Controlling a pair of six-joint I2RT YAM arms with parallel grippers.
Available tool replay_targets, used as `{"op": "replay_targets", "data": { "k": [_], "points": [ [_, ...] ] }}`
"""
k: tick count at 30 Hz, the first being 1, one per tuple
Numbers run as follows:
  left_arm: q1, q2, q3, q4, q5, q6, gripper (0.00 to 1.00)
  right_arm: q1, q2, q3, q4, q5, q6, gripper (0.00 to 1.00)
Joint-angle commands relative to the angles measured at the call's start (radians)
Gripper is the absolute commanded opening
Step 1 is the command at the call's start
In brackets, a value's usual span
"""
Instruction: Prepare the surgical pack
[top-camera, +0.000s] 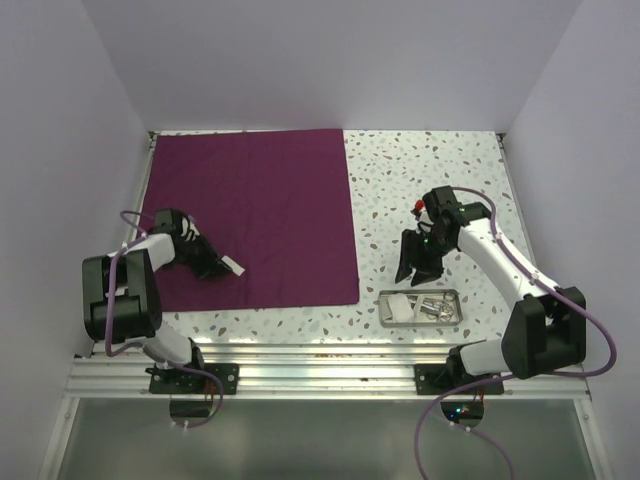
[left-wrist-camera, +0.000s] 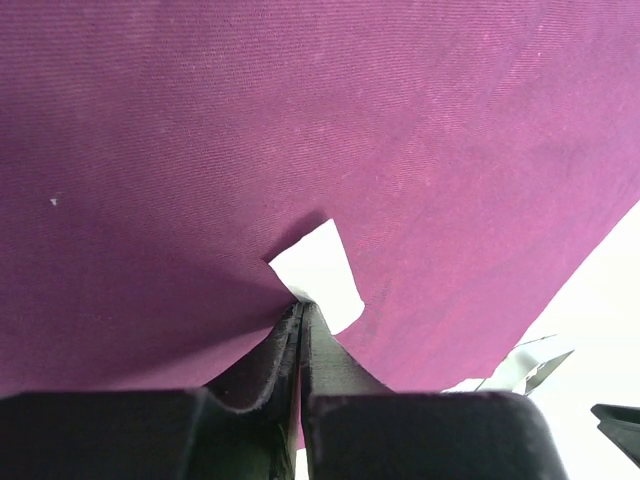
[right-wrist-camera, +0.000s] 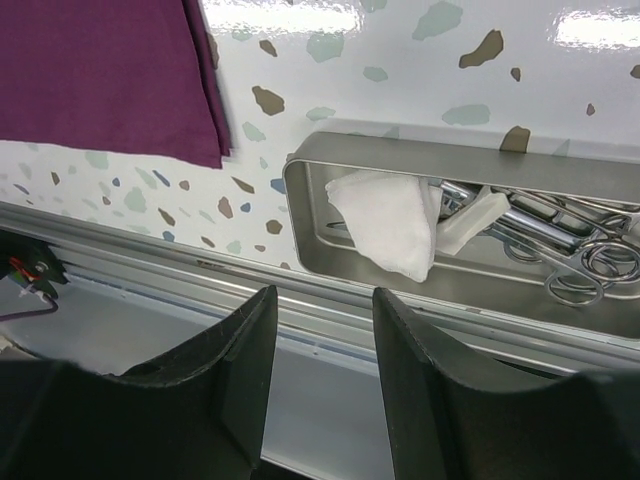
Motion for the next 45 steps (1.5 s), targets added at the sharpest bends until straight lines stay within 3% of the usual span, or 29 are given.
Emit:
{"op": "replay_targets", "data": {
  "k": [1,22,24,27,33,45],
  "points": [
    [0.005,0.015,0.031,0.036,-0.02,0.015,0.03,0.014,-0.007,-0.009,0.023,-0.045,0.017,0.47],
    [0.005,-0.105,0.049,0.022,-0.075,0.018,0.0,0.103,0.019,-0.016,0.06,-0.045,0.062,0.46],
    [0.005,-0.105,0.051,-0.01,-0.096,0.011,0.19,0.11,0.02,-0.015,0.061,-0.045,0.062,0.46],
    [0.006,-0.124,0.02,0.004,-0.07,-0.026,0.37,0.113,0.022,-0.016,0.063,-0.045,0.062,0.46],
    [0.005,-0.135,-0.089,0.119,0.022,-0.147,0.39,0.115,0.022,-0.023,0.066,-0.052,0.051,0.46],
    [0.005,-0.102,-0.146,0.229,0.059,-0.195,0.38,0.115,0.023,-0.024,0.056,-0.054,0.036,0.46]
  ]
}}
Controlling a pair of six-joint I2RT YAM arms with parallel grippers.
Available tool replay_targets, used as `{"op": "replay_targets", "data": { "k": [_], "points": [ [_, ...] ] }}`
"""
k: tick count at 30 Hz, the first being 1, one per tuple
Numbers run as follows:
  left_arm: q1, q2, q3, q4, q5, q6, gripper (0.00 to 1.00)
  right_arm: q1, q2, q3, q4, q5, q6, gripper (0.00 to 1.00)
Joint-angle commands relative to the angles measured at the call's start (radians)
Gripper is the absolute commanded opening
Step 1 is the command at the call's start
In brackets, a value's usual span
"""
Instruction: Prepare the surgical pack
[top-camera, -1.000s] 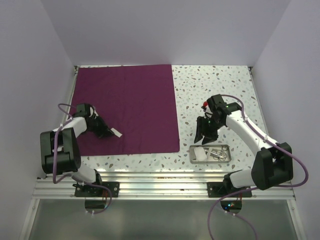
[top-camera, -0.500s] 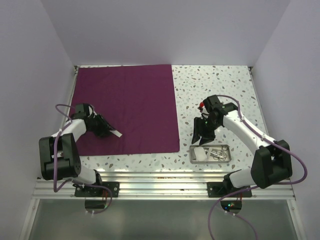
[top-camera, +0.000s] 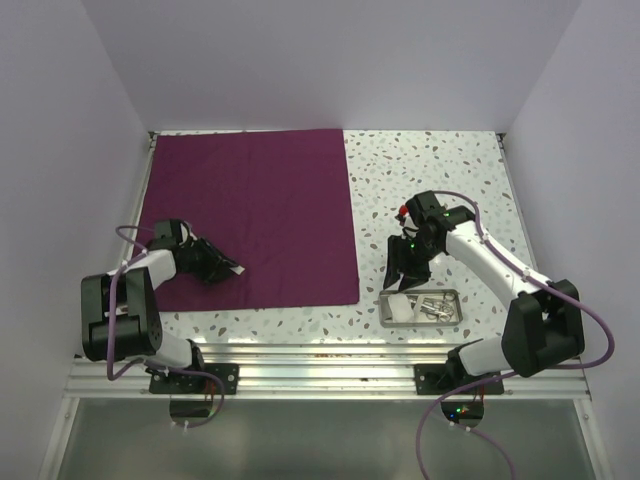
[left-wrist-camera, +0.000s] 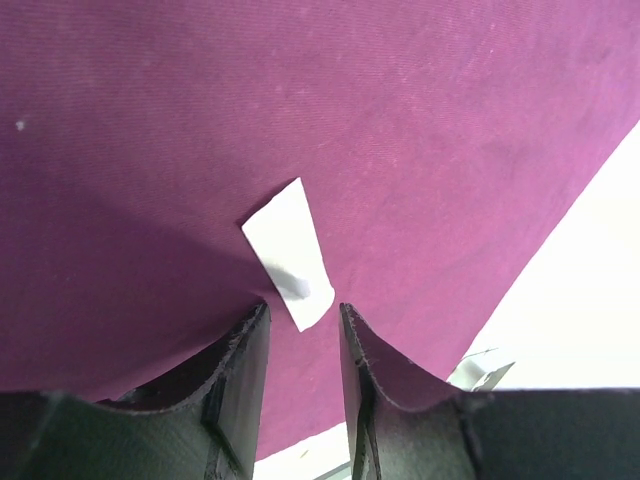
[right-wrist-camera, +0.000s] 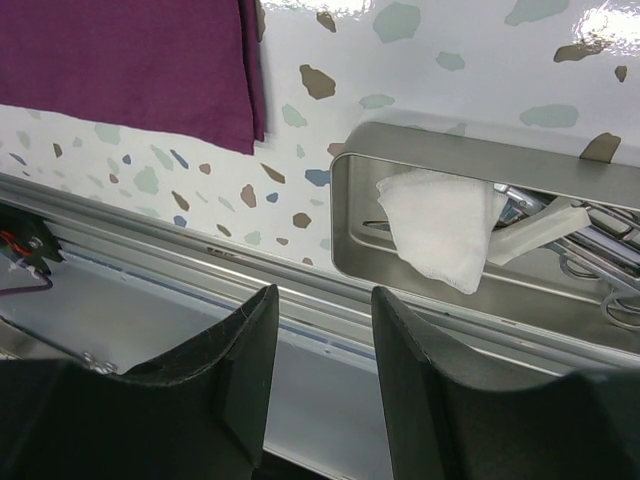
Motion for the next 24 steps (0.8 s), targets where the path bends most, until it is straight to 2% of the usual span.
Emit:
{"op": "replay_targets", "data": {
  "k": [1,13,16,24],
  "points": [
    [0.005,0.021,-0.006,0.079,0.029,-0.03,0.37,0.006,0.0,0.0,0.002,-0.032,-0.013,0.46],
    [0.006,0.069,0.012,0.148,0.047,-0.052,0.33,0.006,0.013,0.009,0.002,-0.038,-0.012,0.46],
    [0.005,0.058,0.014,0.147,0.038,-0.044,0.3,0.007,0.019,0.013,0.006,-0.038,-0.009,0.46],
    [0.006,-0.014,-0.012,0.184,0.006,-0.076,0.29,0.021,0.044,0.023,0.02,-0.046,0.0,0.46]
  ]
}}
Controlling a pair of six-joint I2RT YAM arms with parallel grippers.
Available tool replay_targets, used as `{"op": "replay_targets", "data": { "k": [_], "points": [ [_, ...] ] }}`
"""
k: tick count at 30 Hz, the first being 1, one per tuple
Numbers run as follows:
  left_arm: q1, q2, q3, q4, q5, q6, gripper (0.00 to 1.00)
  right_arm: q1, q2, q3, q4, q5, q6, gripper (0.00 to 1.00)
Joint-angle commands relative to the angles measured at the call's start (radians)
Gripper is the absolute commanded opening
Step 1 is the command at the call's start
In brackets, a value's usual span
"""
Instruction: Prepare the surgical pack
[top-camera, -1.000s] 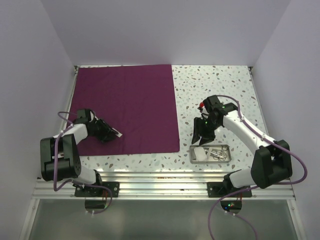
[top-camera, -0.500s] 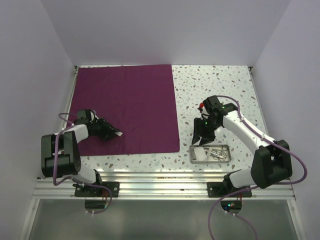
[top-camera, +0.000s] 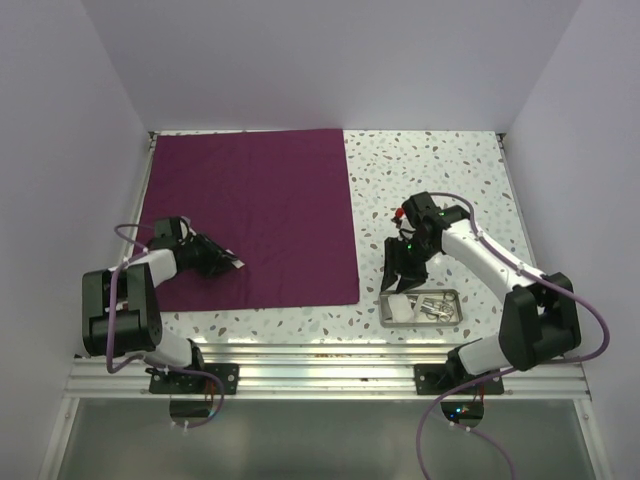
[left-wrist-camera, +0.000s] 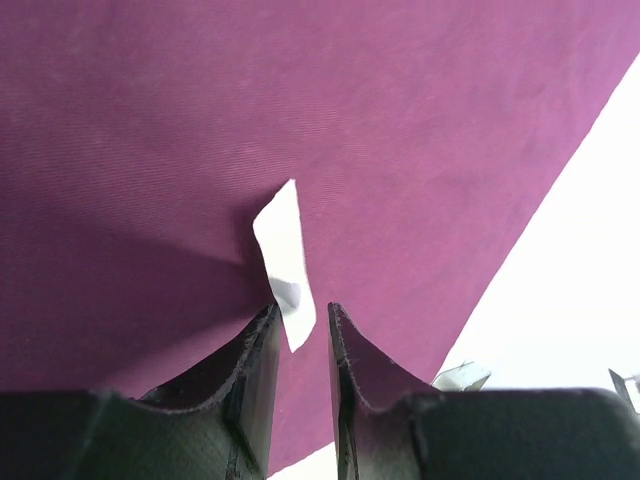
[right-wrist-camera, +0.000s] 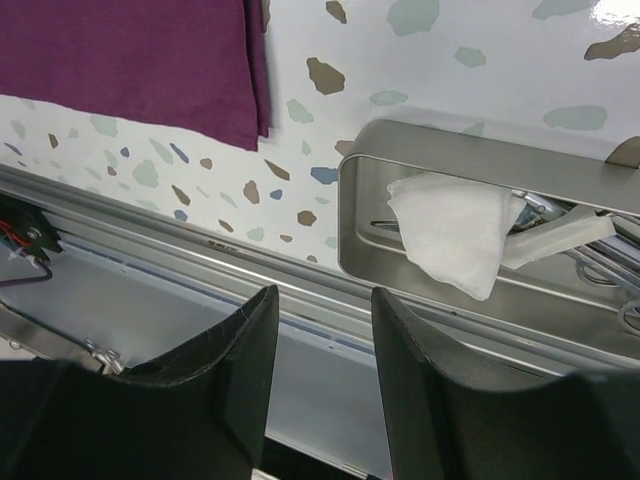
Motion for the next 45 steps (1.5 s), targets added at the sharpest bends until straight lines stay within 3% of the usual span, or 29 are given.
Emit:
{"op": "replay_targets", "data": {
  "k": [1,13,17,20,24,28,30,35,42,45],
  "points": [
    [0.005,-0.049,-0.013,0.078,-0.014,-0.026,0.29,0.014,0.012,0.024,0.019,-0.025,0.002,0.46],
    [0.006,0.023,-0.009,0.094,-0.007,-0.005,0.3,0.028,0.012,0.013,0.025,-0.023,0.012,0.46],
    [0.005,0.037,0.003,0.092,-0.01,0.001,0.21,0.029,0.012,0.007,0.028,-0.025,0.013,0.45],
    [0.005,0.022,0.031,0.068,-0.009,0.021,0.01,0.031,0.014,0.013,0.027,-0.025,0.015,0.45],
    [0.003,-0.038,0.094,-0.024,-0.024,0.114,0.0,0.034,0.021,0.032,0.03,-0.037,0.01,0.47],
    [-0.02,-0.12,0.108,-0.043,0.119,0.187,0.0,0.054,0.059,0.082,0.049,-0.127,-0.025,0.51],
    [-0.075,-0.141,0.091,-0.006,0.236,0.188,0.0,0.066,0.09,0.122,0.078,-0.235,-0.044,0.59],
    [-0.308,-0.205,0.082,0.081,0.325,0.124,0.0,0.118,0.135,0.177,0.216,-0.46,0.025,0.69],
    [-0.51,-0.28,0.025,0.278,0.41,-0.003,0.0,0.173,0.13,0.153,0.515,-0.623,0.189,0.73],
    [-0.555,-0.303,-0.003,0.356,0.439,-0.055,0.0,0.2,0.129,0.142,0.551,-0.651,0.199,0.71]
  ]
}}
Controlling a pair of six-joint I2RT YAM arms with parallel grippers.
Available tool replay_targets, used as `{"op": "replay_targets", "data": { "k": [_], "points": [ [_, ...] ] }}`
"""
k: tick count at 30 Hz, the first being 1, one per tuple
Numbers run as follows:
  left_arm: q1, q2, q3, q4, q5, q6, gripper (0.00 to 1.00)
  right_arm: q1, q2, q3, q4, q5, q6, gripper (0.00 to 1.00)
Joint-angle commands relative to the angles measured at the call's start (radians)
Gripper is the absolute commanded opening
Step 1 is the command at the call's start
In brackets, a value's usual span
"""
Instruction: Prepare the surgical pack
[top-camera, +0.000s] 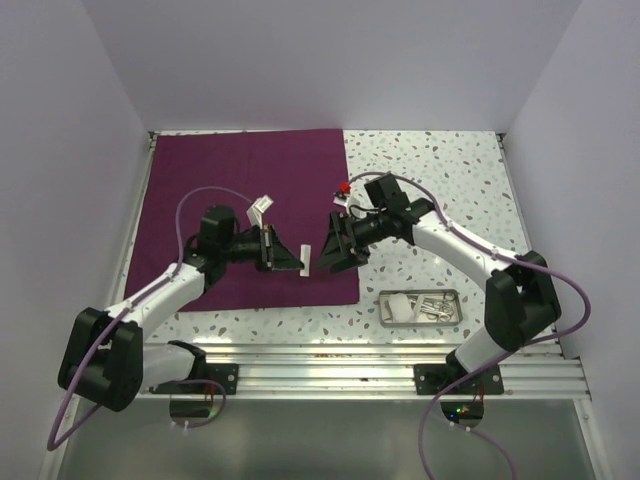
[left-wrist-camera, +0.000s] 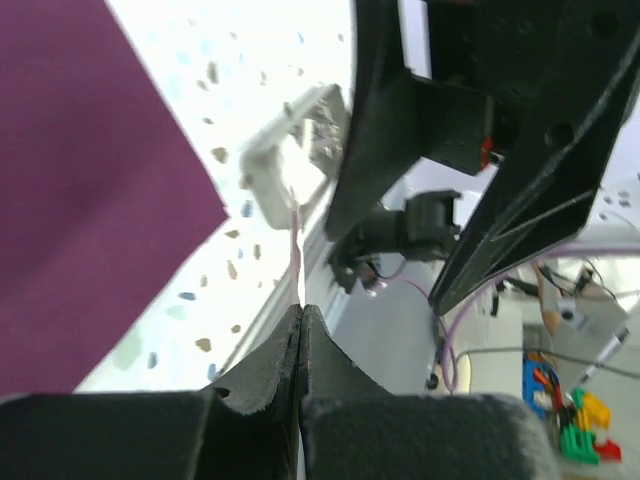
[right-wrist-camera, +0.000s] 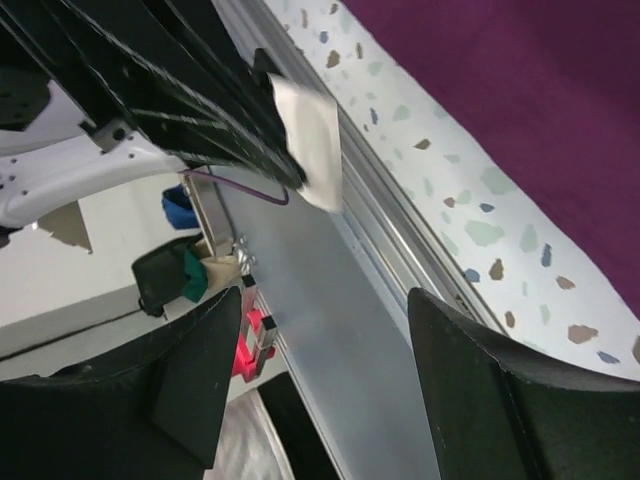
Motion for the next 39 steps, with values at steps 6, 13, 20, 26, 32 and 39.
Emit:
{"op": "replay_targets", "data": {
  "k": [6,13,20,26,32,39],
  "points": [
    [-0.095,-0.056,-0.092,0.359,0.114,-0.222,0.0,0.036,-0.033,-0.082,0.299,-0.118,0.139,0.69],
    [-0.112,-0.053,-0.138,0.505,0.14,-0.326,0.0,0.038,-0.059,-0.152,0.423,-0.133,0.189,0.65],
    [-0.115,-0.024,-0.138,0.511,0.148,-0.329,0.0,0.038,-0.095,-0.201,0.577,-0.138,0.3,0.48],
    [-0.113,-0.007,-0.138,0.513,0.16,-0.328,0.0,0.038,-0.11,-0.225,0.651,-0.136,0.349,0.31],
    [-0.115,0.005,-0.128,0.522,0.168,-0.328,0.0,0.036,-0.101,-0.222,0.594,-0.109,0.319,0.0],
    [-0.072,0.013,-0.092,0.3,0.111,-0.188,0.45,-0.034,-0.124,-0.162,0.141,0.124,0.119,0.0]
  ]
}}
